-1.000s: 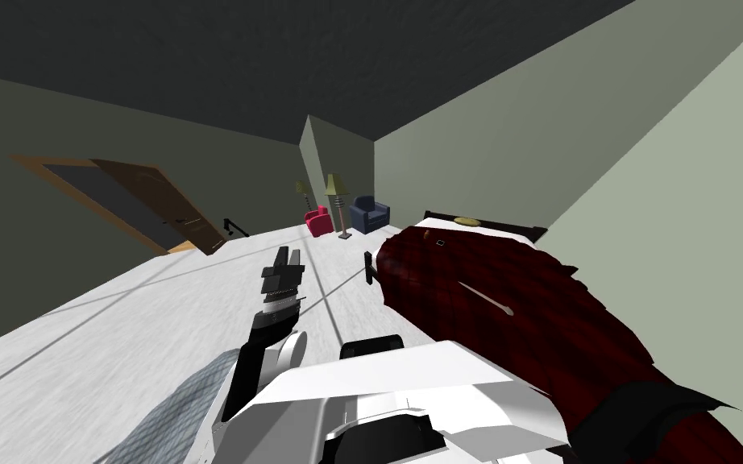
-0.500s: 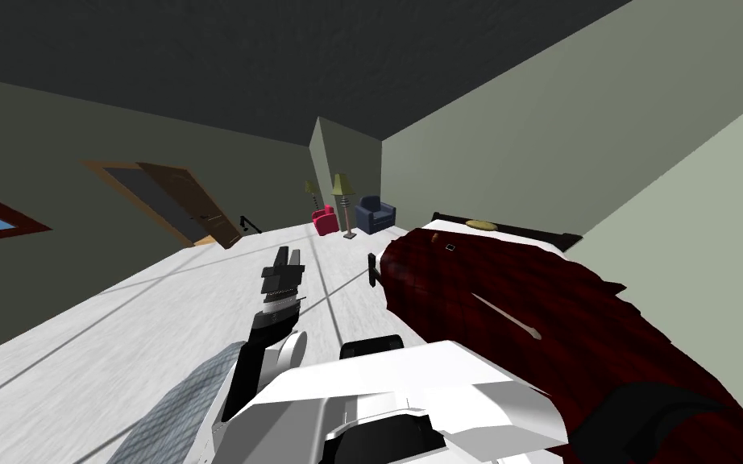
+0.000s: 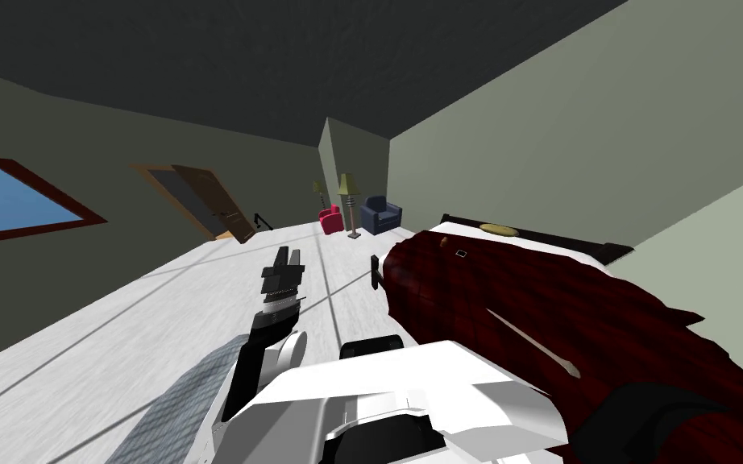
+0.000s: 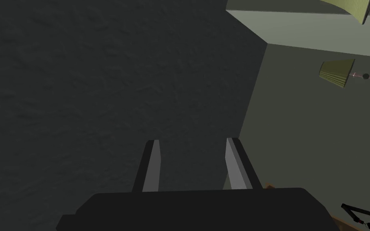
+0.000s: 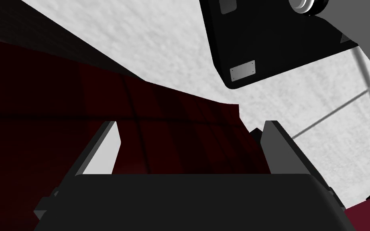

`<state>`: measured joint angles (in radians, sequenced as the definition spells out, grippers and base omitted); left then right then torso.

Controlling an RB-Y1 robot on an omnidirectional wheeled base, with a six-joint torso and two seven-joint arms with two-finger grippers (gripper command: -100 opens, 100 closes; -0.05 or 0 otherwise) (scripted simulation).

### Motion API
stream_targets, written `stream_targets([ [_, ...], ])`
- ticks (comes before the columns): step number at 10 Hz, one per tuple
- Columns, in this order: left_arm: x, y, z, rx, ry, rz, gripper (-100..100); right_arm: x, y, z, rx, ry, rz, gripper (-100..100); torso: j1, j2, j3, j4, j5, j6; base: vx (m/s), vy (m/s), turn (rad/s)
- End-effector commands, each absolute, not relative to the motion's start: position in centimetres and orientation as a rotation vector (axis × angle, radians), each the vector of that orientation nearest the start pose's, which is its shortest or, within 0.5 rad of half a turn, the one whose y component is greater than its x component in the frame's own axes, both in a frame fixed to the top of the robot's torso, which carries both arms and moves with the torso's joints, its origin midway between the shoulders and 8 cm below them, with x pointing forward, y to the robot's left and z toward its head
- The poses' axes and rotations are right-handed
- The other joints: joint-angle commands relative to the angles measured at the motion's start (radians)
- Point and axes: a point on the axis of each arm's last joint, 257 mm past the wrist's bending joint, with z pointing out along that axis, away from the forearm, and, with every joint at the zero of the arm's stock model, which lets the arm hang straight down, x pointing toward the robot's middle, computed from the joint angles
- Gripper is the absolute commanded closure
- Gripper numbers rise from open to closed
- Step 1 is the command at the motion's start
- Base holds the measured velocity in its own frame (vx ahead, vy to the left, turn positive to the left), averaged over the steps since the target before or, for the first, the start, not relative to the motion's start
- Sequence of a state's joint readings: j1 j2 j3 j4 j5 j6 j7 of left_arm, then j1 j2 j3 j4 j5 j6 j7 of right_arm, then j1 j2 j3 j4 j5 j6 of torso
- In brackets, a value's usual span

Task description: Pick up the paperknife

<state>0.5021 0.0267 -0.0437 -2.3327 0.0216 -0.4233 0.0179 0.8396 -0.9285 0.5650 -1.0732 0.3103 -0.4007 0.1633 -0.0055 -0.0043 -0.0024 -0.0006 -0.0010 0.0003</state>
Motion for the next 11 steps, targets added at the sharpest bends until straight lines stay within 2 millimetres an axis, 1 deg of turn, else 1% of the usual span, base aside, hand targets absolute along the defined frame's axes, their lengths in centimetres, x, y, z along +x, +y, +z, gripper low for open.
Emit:
stream_targets([
  [1, 34.8, 26.4, 3.2, -0.687, 0.636, -1.372, 0, -15.3, -47.4, -53.2, 0.359, 2.988, 0.195, -100, 0.000, 0.000, 0.000, 0.000, 0.000, 0.000, 0.086, -0.089, 0.205],
  [2, 34.8, 26.4, 3.2, -0.687, 0.636, -1.372, 0, -16.9, -49.5, -52.5, 0.294, 3.032, 0.145, -100, -0.001, -0.001, 0.000, 0.000, 0.000, -0.001, 0.152, -0.146, 0.259],
  [3, 34.8, 26.4, 3.2, -0.687, 0.637, -1.372, 0, -16.9, -49.5, -52.5, 0.294, 3.032, 0.145, -100, -0.004, -0.005, -0.002, -0.001, 0.000, -0.001, 0.117, -0.138, 0.111],
  [4, 34.8, 26.4, 3.2, -0.687, 0.637, -1.372, 0, -17.7, -50.8, -52.0, 0.226, 3.060, 0.121, -100, -0.003, -0.004, -0.002, -0.001, -0.001, 0.000, 0.092, -0.143, 0.183],
  [5, 34.8, 26.4, 3.2, -0.687, 0.637, -1.372, 0, -18.0, -51.2, -51.9, 0.229, 3.067, 0.109, -100, -0.004, -0.002, -0.001, -0.001, -0.001, -0.001, 0.064, -0.107, 0.088],
  [6, 34.8, 26.4, 3.2, -0.687, 0.637, -1.372, 0, -18.7, -52.3, -51.4, 0.164, 3.089, 0.088, -100, -0.001, -0.001, 0.000, 0.000, -0.001, 0.000, 0.062, -0.101, 0.153],
  [7, 34.8, 26.4, 3.2, -0.687, 0.636, -1.372, 0, -18.9, -52.6, -51.3, 0.166, 3.093, 0.082, -100, -0.001, 0.000, 0.000, 0.000, 0.000, -0.001, 0.053, -0.097, 0.083],
  [8, 34.8, 26.4, 3.2, -0.687, 0.636, -1.372, 0, -19.4, -53.6, -50.8, 0.105, 3.112, 0.064, -100, 0.000, 0.000, 0.000, 0.000, 0.000, 0.000, 0.069, -0.126, 0.178],
  [9, 34.8, 26.4, 3.2, -0.687, 0.636, -1.372, 0, -19.5, -53.8, -50.8, 0.107, 3.115, 0.057, -100, -0.002, -0.001, 0.000, 0.000, 0.000, -0.001, 0.064, -0.113, 0.091],
  [11, 34.8, 26.4, 3.2, -0.687, 0.637, -1.372, 0, -20.3, -55.7, -49.9, 0.001, 3.144, 0.030, -100, -0.002, -0.001, -0.001, 0.000, -0.001, 0.000, 0.089, -0.160, 0.179],
])
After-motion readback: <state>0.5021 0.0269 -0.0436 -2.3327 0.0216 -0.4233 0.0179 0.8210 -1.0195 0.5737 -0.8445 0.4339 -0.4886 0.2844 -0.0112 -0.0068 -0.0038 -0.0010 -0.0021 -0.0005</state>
